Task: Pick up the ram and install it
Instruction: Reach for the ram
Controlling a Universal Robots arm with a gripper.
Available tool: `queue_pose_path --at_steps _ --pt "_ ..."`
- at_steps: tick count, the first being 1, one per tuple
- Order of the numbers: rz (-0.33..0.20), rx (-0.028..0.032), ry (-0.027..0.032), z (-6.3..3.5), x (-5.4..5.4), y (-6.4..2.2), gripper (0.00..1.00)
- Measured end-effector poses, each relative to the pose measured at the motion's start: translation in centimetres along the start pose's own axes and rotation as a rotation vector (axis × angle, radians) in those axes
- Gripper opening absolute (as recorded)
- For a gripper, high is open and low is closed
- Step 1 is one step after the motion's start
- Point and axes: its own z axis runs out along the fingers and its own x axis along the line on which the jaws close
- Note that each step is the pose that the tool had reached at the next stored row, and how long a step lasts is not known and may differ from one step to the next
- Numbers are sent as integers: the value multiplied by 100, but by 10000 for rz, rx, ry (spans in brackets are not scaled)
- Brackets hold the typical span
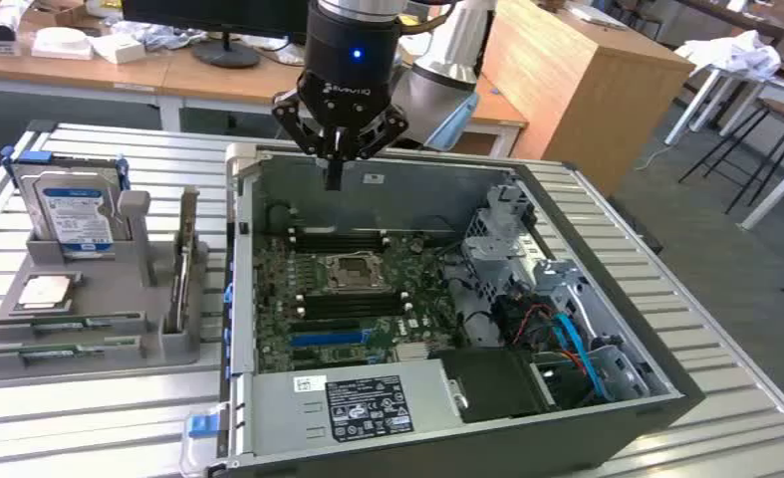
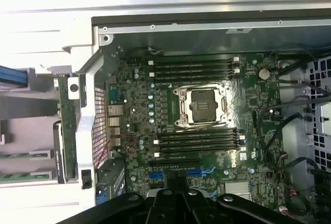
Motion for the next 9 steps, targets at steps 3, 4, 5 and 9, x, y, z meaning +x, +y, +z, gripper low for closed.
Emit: queue_pose_path --at_steps 3,4,5,9 --pt "0 0 0 0 0 0 10" --pt "1 0 0 0 0 0 10" --pt "0 0 0 0 0 0 10" --pt "1 0 0 0 0 0 10"
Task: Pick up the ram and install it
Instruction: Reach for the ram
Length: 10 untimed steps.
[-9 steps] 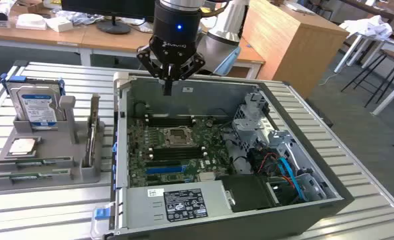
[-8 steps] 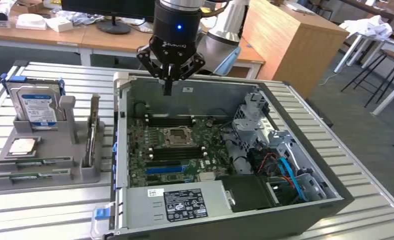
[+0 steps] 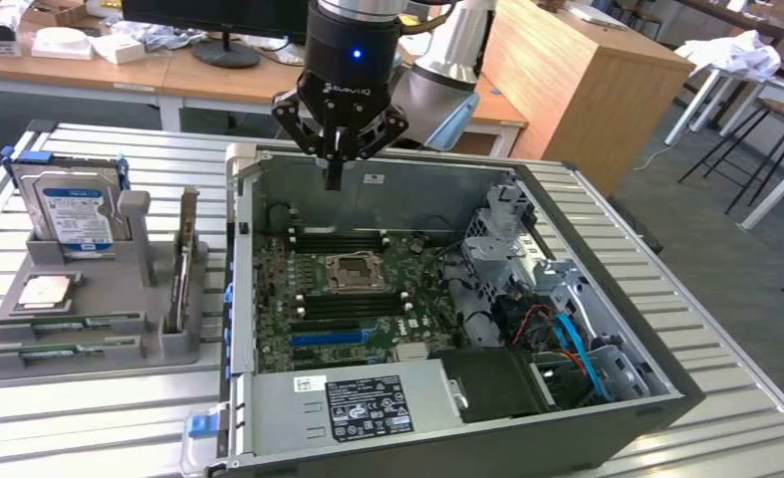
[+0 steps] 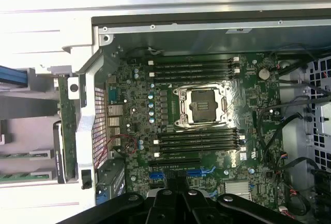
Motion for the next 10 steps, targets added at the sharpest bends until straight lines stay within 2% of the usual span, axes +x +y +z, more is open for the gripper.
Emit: queue_pose_path --at_steps 10 --pt "0 0 0 -2 72 -5 10"
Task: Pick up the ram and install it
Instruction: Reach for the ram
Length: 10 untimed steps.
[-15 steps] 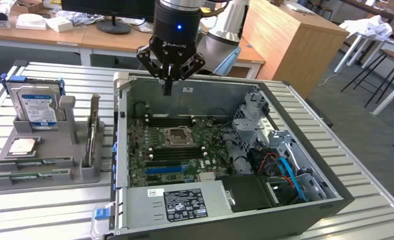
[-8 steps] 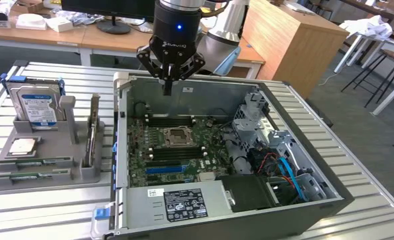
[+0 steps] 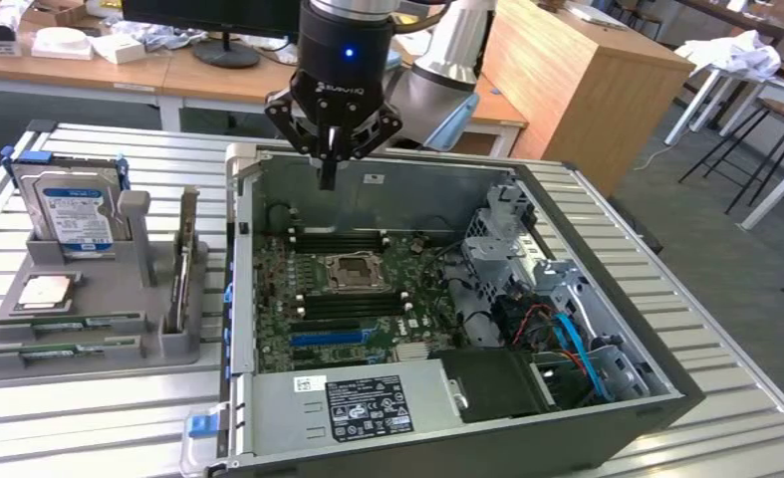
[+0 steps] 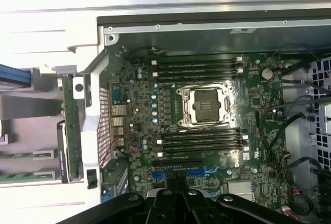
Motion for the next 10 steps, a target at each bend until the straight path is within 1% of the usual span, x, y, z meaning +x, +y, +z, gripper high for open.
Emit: queue_pose_path --at_steps 10 --pt "0 0 0 -4 161 -12 10"
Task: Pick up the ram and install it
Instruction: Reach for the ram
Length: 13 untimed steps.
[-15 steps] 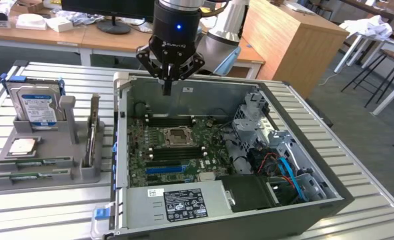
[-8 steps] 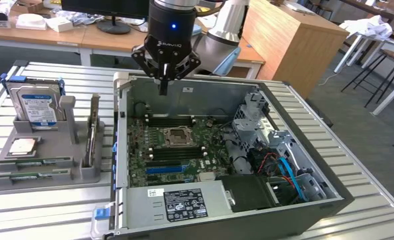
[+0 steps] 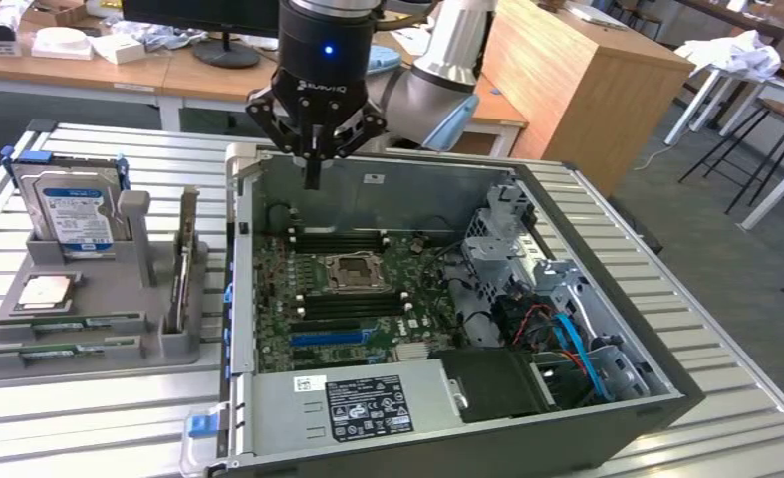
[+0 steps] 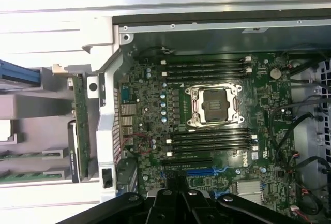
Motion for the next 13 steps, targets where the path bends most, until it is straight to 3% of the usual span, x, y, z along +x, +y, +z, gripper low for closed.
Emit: queue_pose_path --at_steps 13 --pt "-1 1 1 -6 221 -17 10"
